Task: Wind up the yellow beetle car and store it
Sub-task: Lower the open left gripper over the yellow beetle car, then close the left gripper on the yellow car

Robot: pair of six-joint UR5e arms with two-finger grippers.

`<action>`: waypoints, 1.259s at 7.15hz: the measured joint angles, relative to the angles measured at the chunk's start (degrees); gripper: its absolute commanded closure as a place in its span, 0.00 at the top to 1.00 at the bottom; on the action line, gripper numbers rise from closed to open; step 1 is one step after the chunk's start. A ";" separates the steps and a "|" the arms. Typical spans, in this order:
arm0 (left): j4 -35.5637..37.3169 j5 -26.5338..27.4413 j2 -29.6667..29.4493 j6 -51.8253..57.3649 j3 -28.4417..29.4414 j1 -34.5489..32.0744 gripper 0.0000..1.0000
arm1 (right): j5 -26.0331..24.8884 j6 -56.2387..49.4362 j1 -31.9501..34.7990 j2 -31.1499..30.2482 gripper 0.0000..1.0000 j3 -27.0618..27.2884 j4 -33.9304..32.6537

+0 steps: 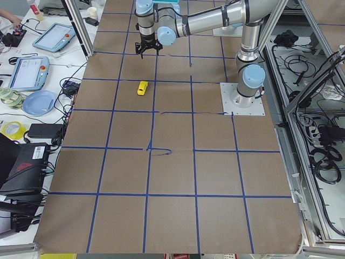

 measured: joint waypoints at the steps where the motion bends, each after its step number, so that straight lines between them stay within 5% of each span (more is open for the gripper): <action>1: 2.36 2.23 -2.17 4.91 -0.11 0.02 0.99 | 0.00 0.00 0.02 0.00 1.00 0.00 0.00; 5: 12.14 3.83 -8.88 14.51 -2.01 0.72 0.98 | 0.00 0.00 0.17 0.00 1.00 0.00 -0.04; 9: 14.30 2.93 -11.92 12.42 -2.82 3.02 0.94 | 0.00 0.00 0.18 0.00 1.00 0.00 0.00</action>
